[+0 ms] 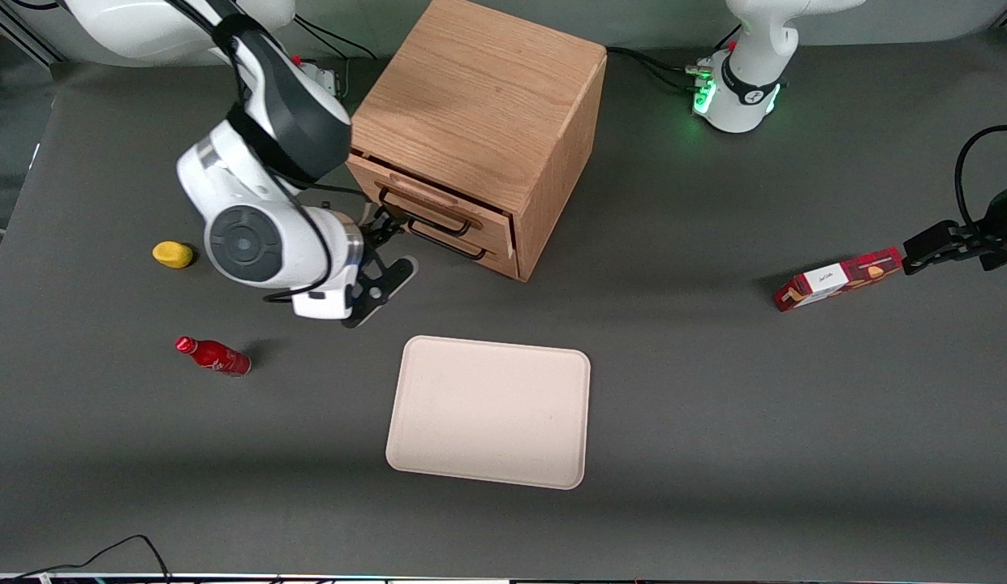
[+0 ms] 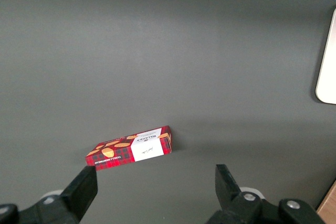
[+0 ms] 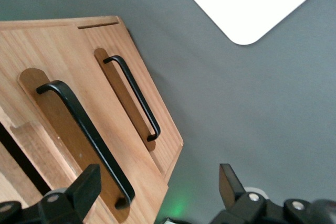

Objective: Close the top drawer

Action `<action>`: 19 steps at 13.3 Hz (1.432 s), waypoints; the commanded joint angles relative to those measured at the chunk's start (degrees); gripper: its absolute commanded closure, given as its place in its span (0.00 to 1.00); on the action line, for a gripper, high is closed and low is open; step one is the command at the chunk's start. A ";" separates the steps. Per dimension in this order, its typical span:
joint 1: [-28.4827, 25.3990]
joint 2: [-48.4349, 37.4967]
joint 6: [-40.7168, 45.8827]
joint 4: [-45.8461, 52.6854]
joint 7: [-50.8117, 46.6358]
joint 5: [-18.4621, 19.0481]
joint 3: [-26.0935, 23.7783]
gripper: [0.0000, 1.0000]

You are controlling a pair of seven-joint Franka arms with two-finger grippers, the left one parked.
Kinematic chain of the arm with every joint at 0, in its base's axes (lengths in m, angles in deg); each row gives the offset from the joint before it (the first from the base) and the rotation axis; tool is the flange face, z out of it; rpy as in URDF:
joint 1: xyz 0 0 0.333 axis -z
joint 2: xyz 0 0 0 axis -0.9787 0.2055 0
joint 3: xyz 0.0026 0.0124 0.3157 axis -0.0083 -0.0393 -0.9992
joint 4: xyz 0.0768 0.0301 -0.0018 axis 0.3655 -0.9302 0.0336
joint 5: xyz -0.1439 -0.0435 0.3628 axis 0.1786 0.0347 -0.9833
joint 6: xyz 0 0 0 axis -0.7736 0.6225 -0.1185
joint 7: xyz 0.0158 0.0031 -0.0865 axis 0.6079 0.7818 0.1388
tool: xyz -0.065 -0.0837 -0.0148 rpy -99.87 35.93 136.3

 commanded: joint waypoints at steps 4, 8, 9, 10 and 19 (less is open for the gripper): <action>0.99 -6.77 1.02 1.47 -4.99 -0.56 8.40 0.00; 0.46 -11.61 -0.56 1.21 -17.36 7.42 13.78 0.00; 0.90 -12.75 -1.61 0.86 -19.83 9.53 13.96 0.00; 1.08 -13.63 -2.75 0.16 -22.38 10.16 15.09 0.00; 2.31 -24.79 -14.01 -14.07 -19.24 5.08 26.79 0.00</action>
